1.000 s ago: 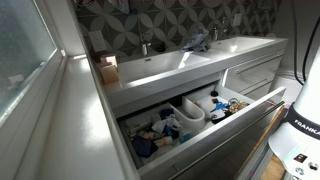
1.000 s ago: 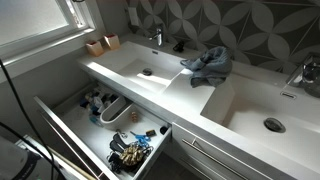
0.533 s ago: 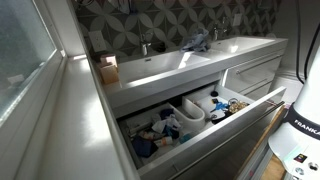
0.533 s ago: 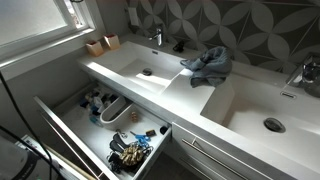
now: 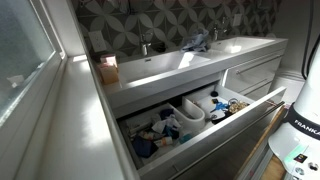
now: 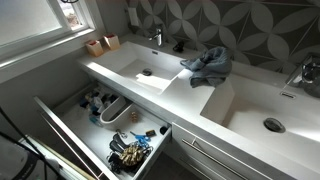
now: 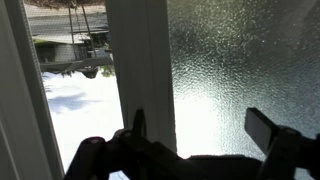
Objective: Slide open the window
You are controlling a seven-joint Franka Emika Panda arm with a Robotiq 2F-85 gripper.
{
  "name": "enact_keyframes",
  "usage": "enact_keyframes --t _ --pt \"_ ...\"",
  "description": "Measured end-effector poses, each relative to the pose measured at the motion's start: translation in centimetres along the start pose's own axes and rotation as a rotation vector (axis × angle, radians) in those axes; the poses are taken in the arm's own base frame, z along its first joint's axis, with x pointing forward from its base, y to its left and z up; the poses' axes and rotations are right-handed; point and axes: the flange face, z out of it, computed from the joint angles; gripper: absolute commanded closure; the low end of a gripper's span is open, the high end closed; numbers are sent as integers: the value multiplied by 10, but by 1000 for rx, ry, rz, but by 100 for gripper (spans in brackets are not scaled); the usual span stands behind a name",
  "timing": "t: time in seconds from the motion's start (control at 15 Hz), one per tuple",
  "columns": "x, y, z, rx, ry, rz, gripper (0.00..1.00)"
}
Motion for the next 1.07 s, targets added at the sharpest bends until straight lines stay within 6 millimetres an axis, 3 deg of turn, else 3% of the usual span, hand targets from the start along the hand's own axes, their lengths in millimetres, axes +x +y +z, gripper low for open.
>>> enact_keyframes --t 0.4,1.07 --pt "2 -42 6 -69 -28 -9 0" --pt "-3 -101 11 -41 -25 6 0"
